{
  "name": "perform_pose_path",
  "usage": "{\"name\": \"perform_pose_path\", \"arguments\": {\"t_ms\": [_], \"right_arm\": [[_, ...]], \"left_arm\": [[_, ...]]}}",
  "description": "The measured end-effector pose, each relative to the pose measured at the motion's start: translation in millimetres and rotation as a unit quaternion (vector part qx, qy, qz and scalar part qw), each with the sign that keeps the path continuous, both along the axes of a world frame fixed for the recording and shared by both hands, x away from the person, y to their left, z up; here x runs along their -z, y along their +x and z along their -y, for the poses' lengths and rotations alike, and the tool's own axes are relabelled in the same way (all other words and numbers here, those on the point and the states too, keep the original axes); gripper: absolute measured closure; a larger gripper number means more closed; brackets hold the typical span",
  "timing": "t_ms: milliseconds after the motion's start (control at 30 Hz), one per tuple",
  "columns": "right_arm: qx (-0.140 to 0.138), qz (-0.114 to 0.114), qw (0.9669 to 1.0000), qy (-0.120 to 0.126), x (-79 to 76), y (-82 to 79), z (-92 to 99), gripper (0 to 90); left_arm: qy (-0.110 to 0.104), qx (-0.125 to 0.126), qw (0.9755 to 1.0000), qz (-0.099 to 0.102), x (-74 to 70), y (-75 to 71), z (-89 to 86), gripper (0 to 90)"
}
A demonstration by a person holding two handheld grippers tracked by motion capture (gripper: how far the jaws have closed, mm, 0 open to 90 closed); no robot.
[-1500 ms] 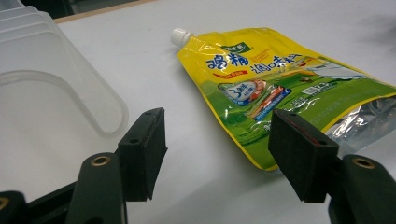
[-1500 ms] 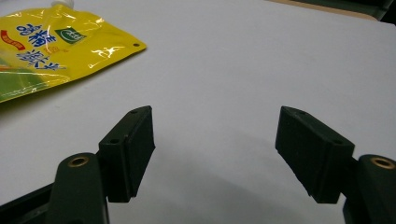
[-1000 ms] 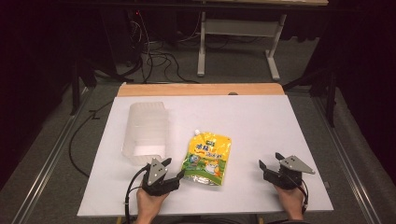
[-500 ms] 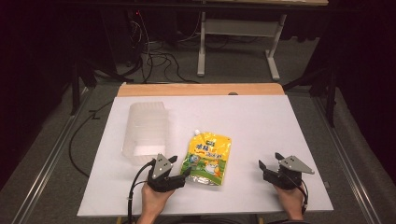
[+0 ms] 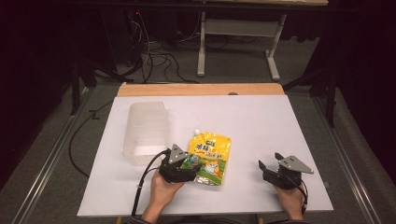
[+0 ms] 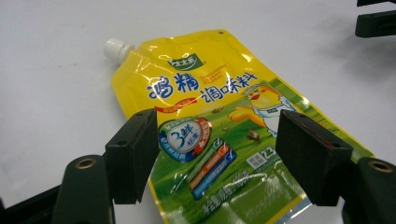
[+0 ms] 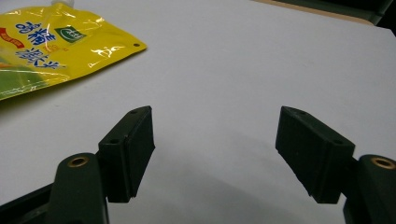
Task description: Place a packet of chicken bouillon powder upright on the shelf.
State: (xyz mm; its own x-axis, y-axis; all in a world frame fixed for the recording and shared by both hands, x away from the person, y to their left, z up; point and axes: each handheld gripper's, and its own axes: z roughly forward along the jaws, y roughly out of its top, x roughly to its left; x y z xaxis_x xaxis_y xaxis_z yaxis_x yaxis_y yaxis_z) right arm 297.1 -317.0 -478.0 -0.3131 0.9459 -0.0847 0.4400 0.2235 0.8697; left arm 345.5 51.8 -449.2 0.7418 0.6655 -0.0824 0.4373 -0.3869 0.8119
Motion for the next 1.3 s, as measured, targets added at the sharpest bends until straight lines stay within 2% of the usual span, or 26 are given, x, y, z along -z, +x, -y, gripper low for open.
{"name": "perform_pose_path", "arguments": {"t_ms": [233,300,400,533,700,800,900,1067,1133,1200,1267,1300], "right_arm": [[0.000,0.002,1.0000,-0.001,0.1,0.0,0.1,28.2],[-0.001,0.003,1.0000,0.000,0.1,0.0,0.1,28.2],[-0.001,0.003,1.0000,0.000,0.1,-0.2,0.0,28.2],[-0.002,-0.001,1.0000,0.000,0.1,0.3,0.1,27.9],[-0.002,0.003,1.0000,0.001,0.0,-0.4,0.3,27.4],[-0.004,0.000,1.0000,0.002,-0.1,0.1,0.9,27.3],[-0.004,-0.003,1.0000,0.005,0.1,0.7,0.9,27.1],[-0.004,-0.002,1.0000,0.002,0.0,0.5,0.8,27.1],[-0.004,-0.001,1.0000,0.002,0.0,0.4,0.9,27.1],[-0.004,-0.001,1.0000,0.002,-0.1,0.2,0.8,27.1],[-0.004,0.000,1.0000,0.001,0.0,0.2,0.6,27.1],[-0.004,0.000,1.0000,0.001,0.0,0.2,0.6,27.1]], "left_arm": [[0.020,0.002,0.9997,-0.017,-1.4,14.5,17.3,29.8],[0.026,-0.003,0.9993,-0.025,-1.5,20.1,21.4,29.5],[0.028,-0.013,0.9983,-0.050,-1.9,30.3,26.3,28.8],[0.033,-0.024,0.9975,-0.058,-2.5,40.1,32.1,28.2],[0.058,-0.050,0.9945,-0.072,1.1,53.2,39.2,26.2],[0.075,-0.071,0.9911,-0.084,4.6,61.4,42.6,24.0],[0.067,-0.077,0.9909,-0.088,6.9,66.1,43.0,23.6],[0.079,-0.085,0.9891,-0.091,10.2,75.2,43.6,21.4],[0.072,-0.091,0.9877,-0.105,11.3,79.6,43.0,21.3],[0.071,-0.092,0.9871,-0.110,13.1,81.2,42.8,21.3],[0.079,-0.094,0.9854,-0.118,16.8,83.1,43.6,21.0],[0.079,-0.094,0.9854,-0.118,16.8,83.1,43.6,21.1]]}}
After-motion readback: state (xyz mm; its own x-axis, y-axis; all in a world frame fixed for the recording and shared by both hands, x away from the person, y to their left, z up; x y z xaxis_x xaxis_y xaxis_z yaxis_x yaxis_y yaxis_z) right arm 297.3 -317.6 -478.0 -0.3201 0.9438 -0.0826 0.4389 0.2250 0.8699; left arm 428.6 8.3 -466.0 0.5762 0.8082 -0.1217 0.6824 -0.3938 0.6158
